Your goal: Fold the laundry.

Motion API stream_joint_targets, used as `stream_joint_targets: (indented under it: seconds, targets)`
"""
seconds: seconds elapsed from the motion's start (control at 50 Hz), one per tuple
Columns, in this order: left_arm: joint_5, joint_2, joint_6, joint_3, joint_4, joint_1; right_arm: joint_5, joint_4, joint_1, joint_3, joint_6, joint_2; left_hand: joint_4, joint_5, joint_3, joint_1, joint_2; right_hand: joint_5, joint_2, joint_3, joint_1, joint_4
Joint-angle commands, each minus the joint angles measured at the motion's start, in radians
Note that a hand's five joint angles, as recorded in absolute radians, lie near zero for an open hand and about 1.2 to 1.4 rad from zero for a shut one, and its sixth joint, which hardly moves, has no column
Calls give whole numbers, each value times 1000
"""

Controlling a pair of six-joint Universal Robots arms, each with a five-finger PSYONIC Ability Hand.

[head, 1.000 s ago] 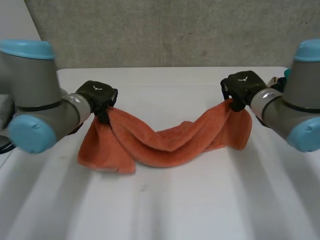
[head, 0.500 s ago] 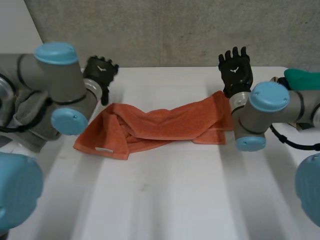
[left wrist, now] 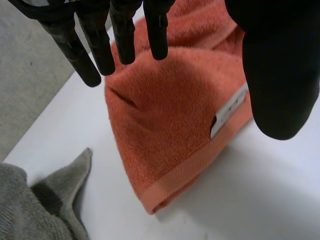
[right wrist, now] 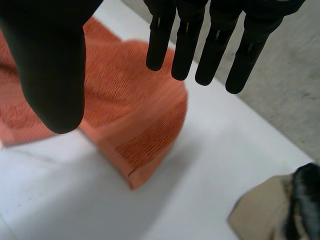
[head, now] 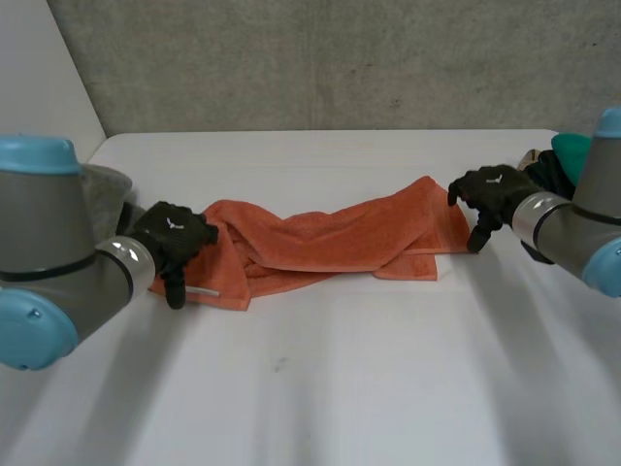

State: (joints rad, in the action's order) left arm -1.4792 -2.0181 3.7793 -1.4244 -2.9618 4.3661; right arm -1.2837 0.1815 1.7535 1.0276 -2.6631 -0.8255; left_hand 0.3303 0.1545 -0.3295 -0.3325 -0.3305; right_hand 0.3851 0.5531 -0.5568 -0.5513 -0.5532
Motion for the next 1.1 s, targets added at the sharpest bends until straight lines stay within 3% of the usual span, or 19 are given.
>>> stream_joint_targets:
  seconds: [0.02,0.2,0.36,0.56,0.64,0.66,0.68,0.72,0.82,0.94,1.1]
  targets:
    - [-29,-90,28,13,-94,6,-3,-13,14,-76,5,134,-84,-83,84,87,85,41,47,-43,-49,-47]
    - [-47,-157,105,48,-135,6,-37,-74,40,-170,0,244,-155,-154,154,157,155,32,38,-35,-40,-38]
    - [-49,-186,119,62,-215,12,-65,-201,52,-178,-9,282,-108,-107,107,110,108,196,203,-199,-204,-202]
    - [-35,-202,122,81,-298,43,-71,-280,55,-192,-12,322,350,351,-350,-347,-349,272,279,-275,-281,-279]
    - [-26,-195,109,97,-304,58,-80,-289,55,-215,-17,339,772,773,-773,-770,-772,553,560,-556,-562,-560]
    - [-29,-189,97,105,-302,66,-86,-289,54,-222,-24,339,959,960,-960,-956,-958,834,840,-837,-842,-840]
    - [-29,-180,90,108,-301,70,-89,-287,52,-227,-31,338,1065,1066,-1066,-1063,-1065,837,843,-839,-845,-843]
    - [-32,-159,65,111,-296,79,-98,-281,49,-230,-46,324,1066,1067,-1067,-1064,-1066,837,843,-839,-845,-843]
    - [-26,-27,-80,102,-249,127,-102,-226,14,-167,-110,165,1066,1067,-1067,-1064,-1066,837,843,-839,-845,-843]
    - [17,133,-234,111,-139,202,-69,-111,-43,-81,-68,-72,1066,1067,-1067,-1064,-1066,837,843,-839,-845,-843]
    - [164,272,-365,170,73,302,29,84,-149,-31,-46,-444,1066,1067,-1067,-1064,-1066,837,843,-839,-845,-843]
